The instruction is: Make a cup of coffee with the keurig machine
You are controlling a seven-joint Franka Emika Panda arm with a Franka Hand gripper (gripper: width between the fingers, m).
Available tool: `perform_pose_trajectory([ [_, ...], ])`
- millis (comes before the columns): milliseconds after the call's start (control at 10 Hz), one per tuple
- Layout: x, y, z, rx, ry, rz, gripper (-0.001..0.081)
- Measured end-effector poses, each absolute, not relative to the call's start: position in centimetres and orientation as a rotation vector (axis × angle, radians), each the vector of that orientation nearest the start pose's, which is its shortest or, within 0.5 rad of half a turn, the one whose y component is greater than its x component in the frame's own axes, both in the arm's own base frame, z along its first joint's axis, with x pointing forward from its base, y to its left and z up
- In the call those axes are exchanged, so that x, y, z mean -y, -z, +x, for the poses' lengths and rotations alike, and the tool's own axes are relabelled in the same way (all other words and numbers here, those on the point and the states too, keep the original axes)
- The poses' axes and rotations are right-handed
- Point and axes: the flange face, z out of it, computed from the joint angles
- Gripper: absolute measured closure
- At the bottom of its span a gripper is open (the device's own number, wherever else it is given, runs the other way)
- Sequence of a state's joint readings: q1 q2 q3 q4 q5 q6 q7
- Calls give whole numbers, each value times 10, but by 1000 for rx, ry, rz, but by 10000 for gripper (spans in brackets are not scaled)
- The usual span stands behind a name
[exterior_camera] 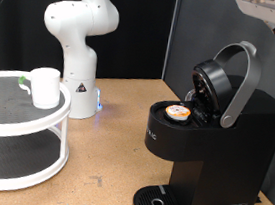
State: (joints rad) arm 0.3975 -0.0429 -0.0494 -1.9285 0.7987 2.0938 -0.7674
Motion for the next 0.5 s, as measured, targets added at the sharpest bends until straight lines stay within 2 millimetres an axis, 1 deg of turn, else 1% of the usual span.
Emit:
perform_pose_trajectory([
  [100,-228,-538,526,931,408,-2275,635],
  [200,-228,-537,526,950,381,-2299,635],
  [300,-227,-536,525,969,358,-2317,773],
  [400,-226,-535,525,982,344,-2331,796],
  [500,-225,-535,525,992,336,-2341,796],
])
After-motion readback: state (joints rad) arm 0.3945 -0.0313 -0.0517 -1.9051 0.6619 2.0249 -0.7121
